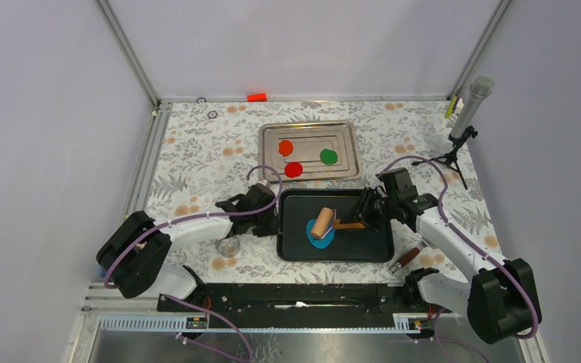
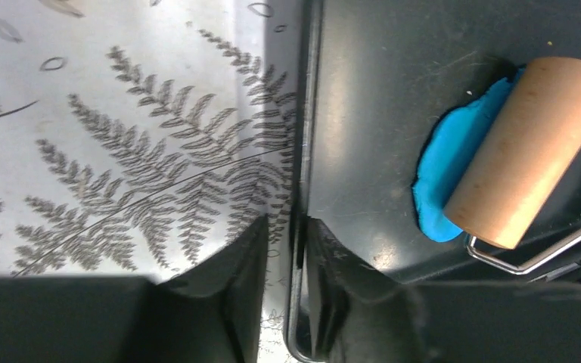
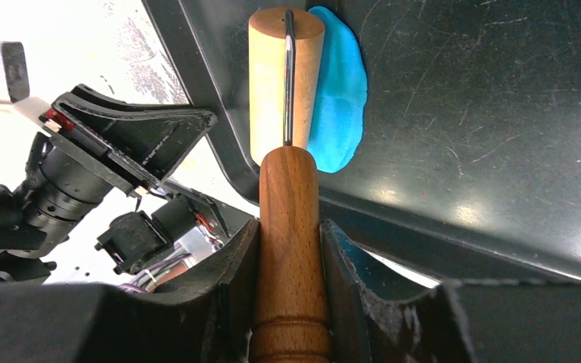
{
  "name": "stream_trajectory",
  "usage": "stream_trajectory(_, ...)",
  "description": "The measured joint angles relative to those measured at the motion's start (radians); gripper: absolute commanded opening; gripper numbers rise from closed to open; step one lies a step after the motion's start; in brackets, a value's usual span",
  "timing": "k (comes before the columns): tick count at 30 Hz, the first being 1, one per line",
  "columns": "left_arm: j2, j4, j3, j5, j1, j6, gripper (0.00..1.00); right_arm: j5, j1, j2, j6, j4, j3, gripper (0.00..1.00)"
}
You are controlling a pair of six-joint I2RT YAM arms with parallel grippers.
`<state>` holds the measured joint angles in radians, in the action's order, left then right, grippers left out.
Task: Roll out the dumpling wrappers from the dough
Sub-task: Flatten out the dough on the work surface.
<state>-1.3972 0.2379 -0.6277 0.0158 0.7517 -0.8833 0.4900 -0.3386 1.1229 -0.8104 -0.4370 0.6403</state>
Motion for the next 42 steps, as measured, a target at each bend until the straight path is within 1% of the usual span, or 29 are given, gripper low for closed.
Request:
stream_trajectory(3, -0.014, -0.037, -0.001, 0.013, 0.008, -0.006, 0.01, 0.0, -0.002, -0.004, -0.035, 0.041, -0.023, 0.0)
stream_trajectory(4, -0.017, -0.04, -0.002, 0.014, 0.009, -0.006, 0.0, -0.003, -0.002, -0.006, -0.043, 0.046, -0.026, 0.0)
stream_trajectory(8, -0.017, -0.039, -0.002, 0.018, 0.01, 0.0, 0.0, -0.034, -0.007, -0.041, -0.062, 0.023, -0.031, 0.0)
stream_trajectory(13, -0.014, -0.038, -0.002, 0.017, 0.009, 0.0, 0.0, -0.083, -0.007, -0.157, -0.086, -0.082, -0.044, 0.0)
stream_trajectory(17, -0.011, -0.039, 0.0, 0.016, 0.01, 0.0, 0.0, -0.074, -0.006, -0.198, -0.122, -0.109, -0.071, 0.0)
stream_trajectory(21, -0.007, -0.03, 0.0, 0.012, 0.009, 0.001, 0.0, -0.031, -0.001, -0.166, -0.165, -0.047, -0.098, 0.0)
stream_trajectory(27, -0.005, -0.026, 0.0, 0.01, 0.009, 0.001, 0.0, 0.055, -0.001, -0.008, -0.232, 0.146, -0.105, 0.0)
stream_trajectory(29, -0.005, -0.026, 0.0, 0.01, 0.009, 0.001, 0.0, 0.072, -0.001, 0.025, -0.242, 0.182, -0.099, 0.0)
stream_trajectory(31, -0.004, -0.026, 0.0, 0.01, 0.009, 0.001, 0.0, 0.073, -0.001, 0.021, -0.246, 0.185, -0.099, 0.0)
stream_trajectory(34, -0.001, -0.022, 0.0, 0.011, 0.01, 0.001, 0.0, 0.059, -0.001, -0.033, -0.245, 0.133, -0.1, 0.0)
stream_trajectory(42, 0.033, 0.005, 0.017, 0.01, 0.008, 0.001, 0.0, 0.052, -0.001, -0.167, -0.18, -0.098, -0.073, 0.0)
